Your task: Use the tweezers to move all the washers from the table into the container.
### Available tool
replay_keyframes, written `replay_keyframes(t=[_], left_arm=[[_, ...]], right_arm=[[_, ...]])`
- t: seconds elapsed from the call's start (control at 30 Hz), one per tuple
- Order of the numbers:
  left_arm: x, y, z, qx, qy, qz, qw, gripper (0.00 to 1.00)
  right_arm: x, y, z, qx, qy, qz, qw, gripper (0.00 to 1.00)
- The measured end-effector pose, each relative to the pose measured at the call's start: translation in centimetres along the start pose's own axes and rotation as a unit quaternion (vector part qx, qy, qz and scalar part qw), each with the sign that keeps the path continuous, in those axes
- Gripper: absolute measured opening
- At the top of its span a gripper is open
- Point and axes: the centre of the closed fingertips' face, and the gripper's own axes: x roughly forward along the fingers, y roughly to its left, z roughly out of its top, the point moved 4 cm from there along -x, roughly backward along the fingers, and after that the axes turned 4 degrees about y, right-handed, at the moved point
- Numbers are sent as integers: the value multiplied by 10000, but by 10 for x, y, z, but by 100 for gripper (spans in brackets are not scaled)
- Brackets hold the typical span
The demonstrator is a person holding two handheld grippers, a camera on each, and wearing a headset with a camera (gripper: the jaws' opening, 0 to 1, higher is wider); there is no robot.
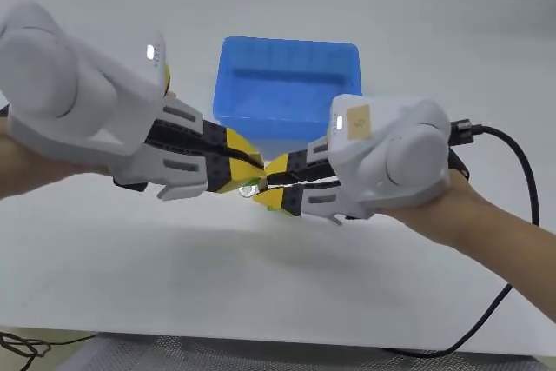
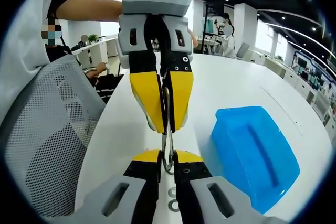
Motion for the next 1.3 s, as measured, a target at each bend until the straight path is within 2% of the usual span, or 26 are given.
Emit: replay_keyframes(t=[0.07, 0.1, 0.13, 0.23, 0.5, 0.7, 0.97, 1.17, 1.23, 1.3], left_arm=[[0, -1, 0, -25, -5, -3, 10000, 7], [0, -2, 0, -147, -15, -40, 9999, 7], [-1, -3, -1, -438, -26, -41, 9990, 7], [-2, -3, -1, -231, 4, -1, 9997, 7], [-12, -7, 8, -180, -116, 57, 9998, 7], [-27, -7, 26, -28, -306, 152, 9994, 7], [-39, -2, 51, 245, -463, 336, 9981, 7], [-46, 8, 66, 436, -515, 399, 9969, 7], [-45, 22, 64, 439, -562, 457, 9964, 7], [-47, 28, 68, 474, -603, 511, 9957, 7]], right_arm=[[0, 0, 0, 1, 20, -17, 10000, 10], [0, 1, 0, 39, 29, -27, 10000, 10], [0, 2, 0, 16, 34, -53, 10000, 10], [-1, 2, 1, -6, 47, -77, 10000, 10], [-10, 4, 14, -15, -86, -121, 9999, 10], [-24, 1, 28, 15, -275, -188, 9994, 10], [-42, -11, 47, -213, -359, -383, 9984, 10], [-52, -28, 59, -410, -399, -547, 9969, 10], [-55, -36, 62, -466, -406, -622, 9961, 10], [-56, -42, 65, -479, -436, -655, 9957, 10]])
